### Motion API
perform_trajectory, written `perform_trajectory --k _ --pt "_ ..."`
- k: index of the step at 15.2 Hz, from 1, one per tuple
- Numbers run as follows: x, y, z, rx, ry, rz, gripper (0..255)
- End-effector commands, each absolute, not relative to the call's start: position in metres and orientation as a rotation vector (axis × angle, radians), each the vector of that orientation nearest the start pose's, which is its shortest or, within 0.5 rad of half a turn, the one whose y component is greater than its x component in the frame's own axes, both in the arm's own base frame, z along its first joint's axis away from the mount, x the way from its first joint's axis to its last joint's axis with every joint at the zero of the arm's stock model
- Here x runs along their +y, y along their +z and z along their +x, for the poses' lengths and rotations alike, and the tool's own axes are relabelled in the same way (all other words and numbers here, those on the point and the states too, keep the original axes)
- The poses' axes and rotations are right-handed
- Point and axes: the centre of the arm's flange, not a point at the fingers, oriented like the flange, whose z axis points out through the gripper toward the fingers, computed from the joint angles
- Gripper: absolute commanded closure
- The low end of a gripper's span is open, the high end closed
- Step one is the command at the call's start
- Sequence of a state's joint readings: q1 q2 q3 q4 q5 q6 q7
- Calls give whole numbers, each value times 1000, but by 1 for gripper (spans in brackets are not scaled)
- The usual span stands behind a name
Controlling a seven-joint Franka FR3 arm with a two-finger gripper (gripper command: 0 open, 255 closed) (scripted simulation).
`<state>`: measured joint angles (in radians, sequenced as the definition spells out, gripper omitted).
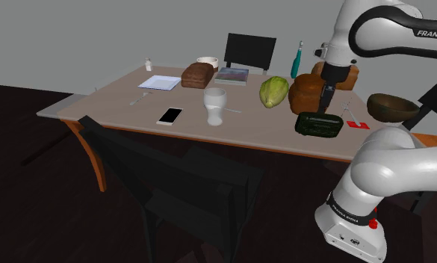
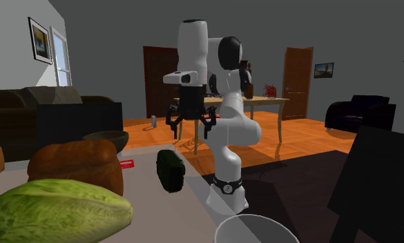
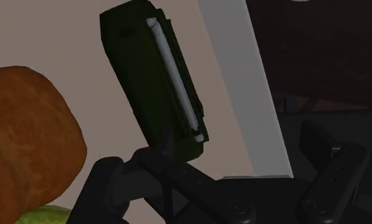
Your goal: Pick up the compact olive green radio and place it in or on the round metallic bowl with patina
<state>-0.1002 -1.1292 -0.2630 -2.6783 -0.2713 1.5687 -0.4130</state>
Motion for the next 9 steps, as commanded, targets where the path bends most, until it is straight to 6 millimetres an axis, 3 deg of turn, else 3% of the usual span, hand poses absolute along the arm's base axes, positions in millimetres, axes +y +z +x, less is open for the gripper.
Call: perform_trajectory --k 1,6,9 --pt "-141 506 194 -357 -16 -3169 0" --pt "-193 478 170 -458 -78 -3182 0" --pt "-194 462 171 -458 -78 -3182 0"
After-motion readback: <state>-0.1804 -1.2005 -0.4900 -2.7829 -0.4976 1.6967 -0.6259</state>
